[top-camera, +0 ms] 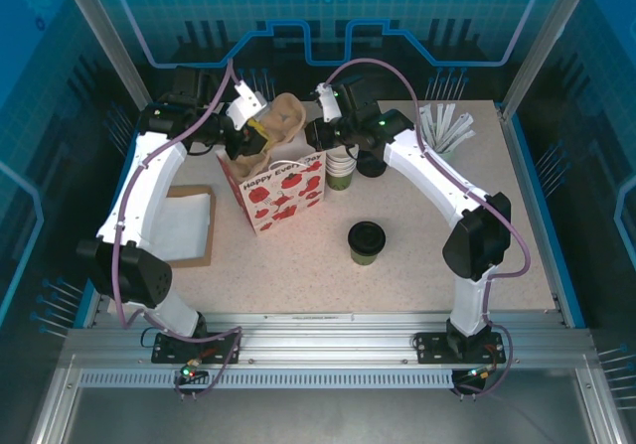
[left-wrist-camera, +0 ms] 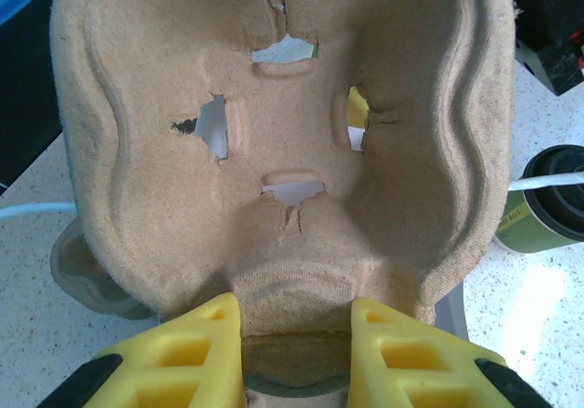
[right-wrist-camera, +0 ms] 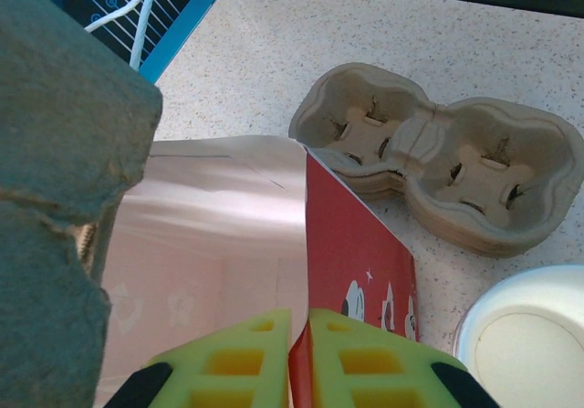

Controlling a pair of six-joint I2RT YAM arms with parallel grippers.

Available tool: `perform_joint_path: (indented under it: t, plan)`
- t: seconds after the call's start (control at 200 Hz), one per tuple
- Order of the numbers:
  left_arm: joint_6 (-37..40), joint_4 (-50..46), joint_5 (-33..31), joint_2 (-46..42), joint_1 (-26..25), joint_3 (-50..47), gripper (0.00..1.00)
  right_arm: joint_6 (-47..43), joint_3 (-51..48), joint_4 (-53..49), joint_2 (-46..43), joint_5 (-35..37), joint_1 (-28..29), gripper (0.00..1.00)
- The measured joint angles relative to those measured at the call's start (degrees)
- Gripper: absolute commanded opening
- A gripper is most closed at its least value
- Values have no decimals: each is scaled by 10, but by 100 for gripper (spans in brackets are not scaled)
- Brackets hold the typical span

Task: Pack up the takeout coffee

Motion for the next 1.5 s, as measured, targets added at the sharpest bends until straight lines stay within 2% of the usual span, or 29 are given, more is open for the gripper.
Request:
perform_joint_path:
  t: [0.53,1.496]
  plan:
    - [-14,-22,-36,0,-2,0,27,23,-12,11,-3,11,-3,15]
    - [5,-56,-127,35,-46,2,27,25,-12,13,-3,8,-15,15]
